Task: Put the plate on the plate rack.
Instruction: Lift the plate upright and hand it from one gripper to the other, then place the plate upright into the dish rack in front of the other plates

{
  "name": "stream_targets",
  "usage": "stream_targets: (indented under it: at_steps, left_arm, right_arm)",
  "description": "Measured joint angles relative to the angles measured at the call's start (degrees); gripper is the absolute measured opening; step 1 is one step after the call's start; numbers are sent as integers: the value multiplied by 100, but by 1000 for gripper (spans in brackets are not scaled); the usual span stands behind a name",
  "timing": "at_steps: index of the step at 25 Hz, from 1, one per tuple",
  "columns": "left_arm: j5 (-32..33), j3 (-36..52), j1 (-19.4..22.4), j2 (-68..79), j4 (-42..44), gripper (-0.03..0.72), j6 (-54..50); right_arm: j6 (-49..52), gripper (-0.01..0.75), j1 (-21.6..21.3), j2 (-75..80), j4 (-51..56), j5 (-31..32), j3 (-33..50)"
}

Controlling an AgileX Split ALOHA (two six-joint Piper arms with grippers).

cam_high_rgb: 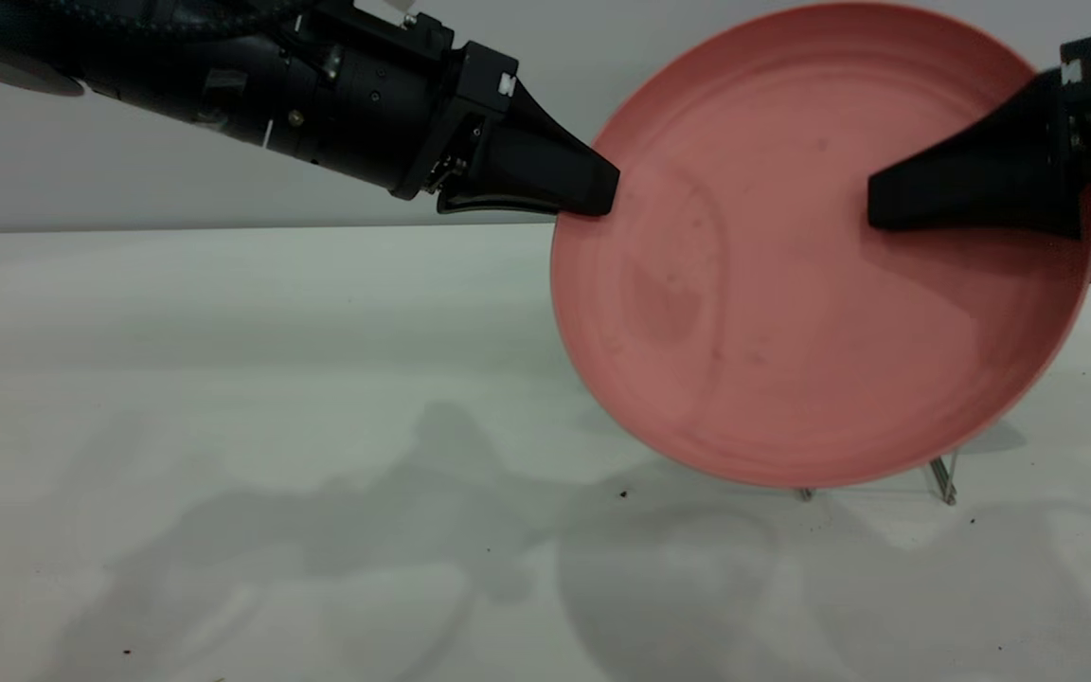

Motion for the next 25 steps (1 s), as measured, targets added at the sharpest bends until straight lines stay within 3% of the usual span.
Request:
stream_targets:
  at_steps: [2, 7, 11, 20, 25]
  left_arm:
    - [110, -4, 87, 0, 44, 42, 30]
    - [225, -4, 390, 0, 467, 57, -160]
    - [-679, -11, 1193, -12, 970, 84, -481]
    - [-920, -11, 2314, -12, 1419, 143, -1056]
    - [-1002, -11, 2590, -12, 1801, 155, -1523]
  right_arm:
    - [-115, 127, 0, 0, -64, -137, -3]
    - [-396, 121, 98, 0, -211, -505, -55]
    - [-530, 121, 5, 10, -672, -1750, -27]
    - [-629, 121, 5, 5, -793, -1803, -27]
    - [-723, 121, 5, 5, -958, -1803, -27]
